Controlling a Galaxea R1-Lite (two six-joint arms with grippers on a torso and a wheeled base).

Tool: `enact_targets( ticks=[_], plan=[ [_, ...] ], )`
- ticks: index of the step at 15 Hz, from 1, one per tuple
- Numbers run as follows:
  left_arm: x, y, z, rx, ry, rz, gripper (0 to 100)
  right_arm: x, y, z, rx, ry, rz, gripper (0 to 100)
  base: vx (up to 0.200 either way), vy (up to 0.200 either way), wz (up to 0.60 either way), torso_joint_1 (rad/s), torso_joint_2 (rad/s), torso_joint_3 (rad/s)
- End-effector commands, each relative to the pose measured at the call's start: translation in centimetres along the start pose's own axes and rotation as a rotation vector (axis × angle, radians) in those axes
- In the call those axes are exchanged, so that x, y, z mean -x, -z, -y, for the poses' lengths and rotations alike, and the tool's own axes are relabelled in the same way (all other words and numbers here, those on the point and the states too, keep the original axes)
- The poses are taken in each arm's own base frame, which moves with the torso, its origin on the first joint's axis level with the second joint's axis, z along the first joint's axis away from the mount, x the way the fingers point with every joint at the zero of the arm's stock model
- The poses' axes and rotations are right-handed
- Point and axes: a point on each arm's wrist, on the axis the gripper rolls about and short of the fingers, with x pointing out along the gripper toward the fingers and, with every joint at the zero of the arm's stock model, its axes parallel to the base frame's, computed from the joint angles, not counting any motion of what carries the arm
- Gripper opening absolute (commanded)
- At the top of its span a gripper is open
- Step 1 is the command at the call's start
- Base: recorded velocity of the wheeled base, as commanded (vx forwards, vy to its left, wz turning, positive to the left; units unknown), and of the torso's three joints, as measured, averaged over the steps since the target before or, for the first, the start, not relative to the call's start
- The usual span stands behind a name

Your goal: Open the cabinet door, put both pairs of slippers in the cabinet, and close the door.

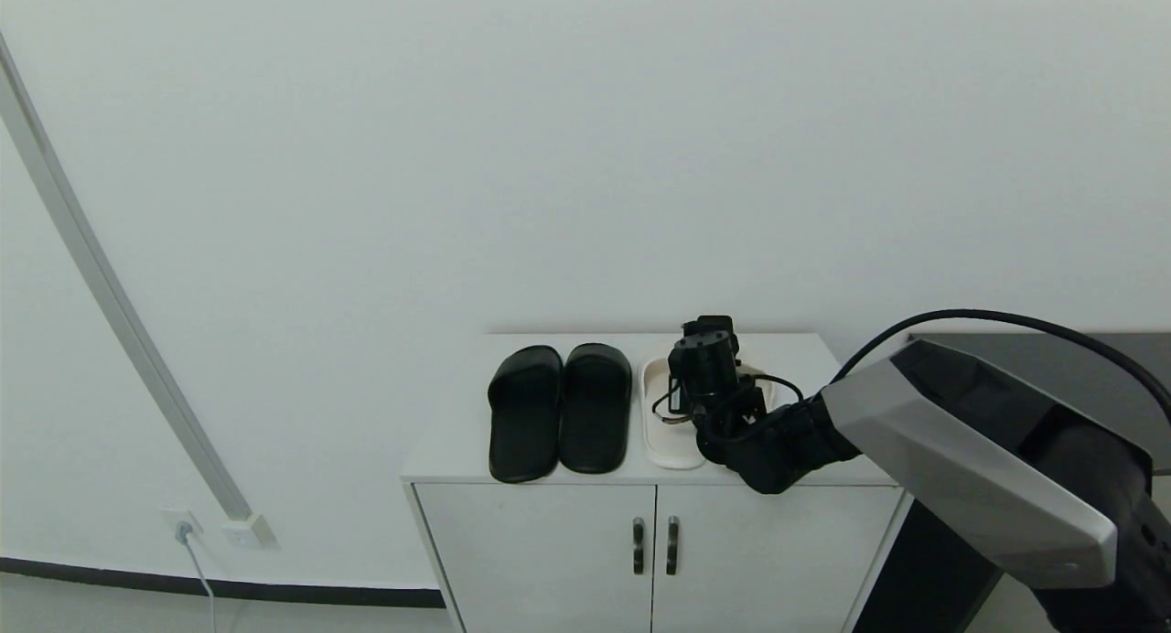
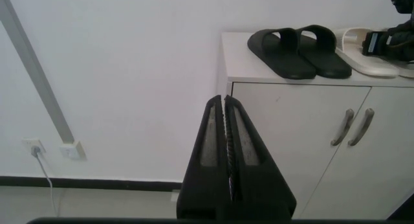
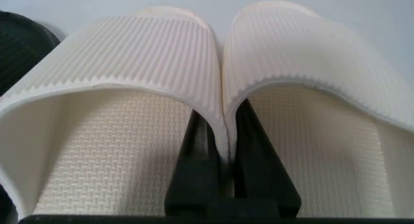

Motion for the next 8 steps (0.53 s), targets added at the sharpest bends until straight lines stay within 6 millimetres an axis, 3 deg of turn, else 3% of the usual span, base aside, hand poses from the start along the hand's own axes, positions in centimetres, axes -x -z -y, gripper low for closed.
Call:
enact_targets(
  ticks=[1,4,8],
  plan=[
    [0.0,0.0,0.0,0.0,0.0,0.0,0,0.3,-0.6,0.1,-0.002,-0.002,0.007,0,0.0,0.0,0.0,0.0,0.0,0.0],
    [0.0,0.0,0.0,0.0,0.0,0.0,0,1.8,-2.4,0.4,-0.013,-0.012,0.026,0,0.0,0.0,0.0,0.0,0.0,0.0],
    [0.0,0.0,0.0,0.002,0.0,0.0,0,6.6,-4.6,1.7,0.037,-0.076,0.07,0,0.0,0.0,0.0,0.0,0.0,0.0]
  ],
)
